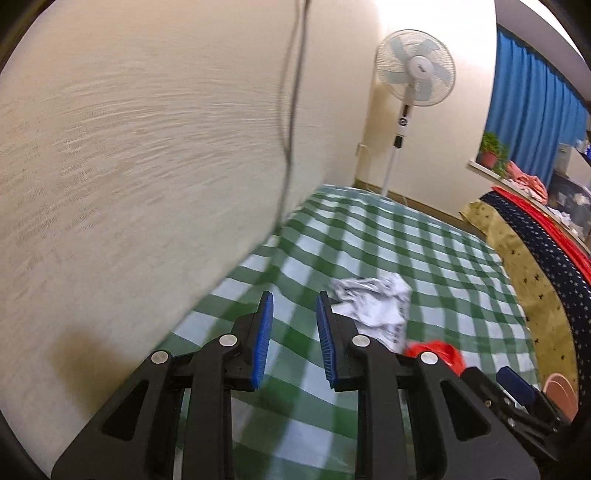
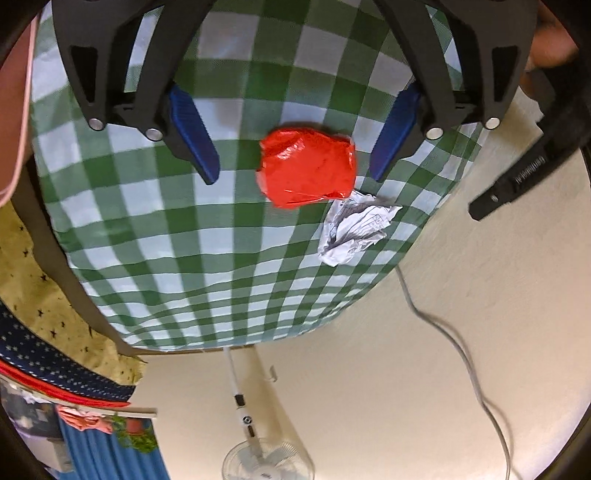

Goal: Collect trash
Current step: 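Move both tools back over the crumpled paper and red bag, then grasp the crumpled white paper with the left tool while the right tool grasps the red bag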

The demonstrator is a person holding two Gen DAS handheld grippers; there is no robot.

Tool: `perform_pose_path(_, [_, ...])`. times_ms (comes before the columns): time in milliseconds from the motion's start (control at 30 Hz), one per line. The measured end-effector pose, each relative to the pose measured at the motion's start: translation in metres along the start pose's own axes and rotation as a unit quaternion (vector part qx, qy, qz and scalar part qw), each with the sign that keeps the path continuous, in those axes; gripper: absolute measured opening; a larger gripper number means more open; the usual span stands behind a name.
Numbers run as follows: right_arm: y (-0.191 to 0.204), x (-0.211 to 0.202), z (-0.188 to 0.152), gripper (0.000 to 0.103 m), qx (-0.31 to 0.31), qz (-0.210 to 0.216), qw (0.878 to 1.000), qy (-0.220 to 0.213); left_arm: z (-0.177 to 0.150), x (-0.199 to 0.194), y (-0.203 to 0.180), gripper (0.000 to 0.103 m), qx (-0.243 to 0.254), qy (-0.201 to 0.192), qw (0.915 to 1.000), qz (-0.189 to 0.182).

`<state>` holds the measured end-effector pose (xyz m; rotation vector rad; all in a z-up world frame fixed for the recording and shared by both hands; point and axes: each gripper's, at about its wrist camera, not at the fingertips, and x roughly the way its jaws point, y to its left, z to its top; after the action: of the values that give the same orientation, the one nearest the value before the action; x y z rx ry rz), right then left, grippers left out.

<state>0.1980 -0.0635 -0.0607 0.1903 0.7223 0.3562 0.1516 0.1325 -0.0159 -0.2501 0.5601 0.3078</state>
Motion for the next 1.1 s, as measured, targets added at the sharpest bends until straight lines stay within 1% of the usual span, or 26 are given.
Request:
perform_pose_path(167, [0.012,0.023,0.001,0.085,-0.028,-0.012,0.999,0.043,0.004,0.013,0.003,0.024,0.008,0.013,0.9998,-0.014])
perform_pose_path(233, [0.015,0.031,0.000,0.084,-0.039,-0.019,0.997,0.066,0.006,0.019,0.001,0.024,0.011,0.015,0.9996,-0.022])
perform_pose_path(267, [0.016,0.034,-0.001,0.081,-0.041,-0.023,0.996,0.075,0.007,0.023,0.001,0.024,0.012,0.014,0.9995,-0.025])
perform_pose_path(300, [0.017,0.035,-0.002,0.070,-0.042,-0.027,0.996,0.078,0.008,0.028,-0.001,0.024,0.012,0.016,0.9993,-0.032])
perform_pose_path(433, [0.014,0.029,-0.002,0.067,-0.038,-0.023,0.997,0.069,0.006,0.040,-0.010,0.024,0.017,0.024,0.9983,-0.050])
perform_pose_path(567, [0.000,0.017,0.007,0.066,-0.016,-0.049,0.998,0.035,0.005,0.053,-0.023,0.025,0.031,0.037,0.9966,-0.067])
perform_pose_path(633, [-0.011,0.011,0.011,0.066,0.002,-0.055,0.998,0.023,0.003,0.061,-0.031,0.031,0.041,0.048,0.9951,-0.076])
perform_pose_path(667, [-0.015,0.009,0.012,0.066,0.008,-0.055,0.998,0.020,0.002,0.063,-0.033,0.037,0.046,0.051,0.9947,-0.077])
perform_pose_path(700, [-0.018,0.008,0.013,0.067,0.012,-0.054,0.998,0.018,0.001,0.066,-0.035,0.041,0.051,0.055,0.9941,-0.078])
perform_pose_path(767, [-0.023,0.007,0.013,0.067,0.015,-0.054,0.998,0.017,0.000,0.073,-0.039,0.042,0.057,0.065,0.9929,-0.082])
perform_pose_path(833, [-0.027,0.006,0.012,0.067,0.018,-0.053,0.998,0.018,-0.001,0.080,-0.043,0.047,0.058,0.076,0.9918,-0.084])
perform_pose_path(933, [-0.033,0.004,0.013,0.067,0.021,-0.054,0.998,0.018,-0.003,0.090,-0.046,0.047,0.062,0.093,0.9902,-0.084])
perform_pose_path(1067, [-0.032,0.004,0.013,0.067,0.020,-0.056,0.998,0.014,-0.006,0.102,-0.051,0.047,0.068,0.126,0.9857,-0.090])
perform_pose_path(1100, [-0.032,0.003,0.013,0.067,0.019,-0.056,0.998,0.014,-0.008,0.104,-0.053,0.046,0.071,0.135,0.9837,-0.096])
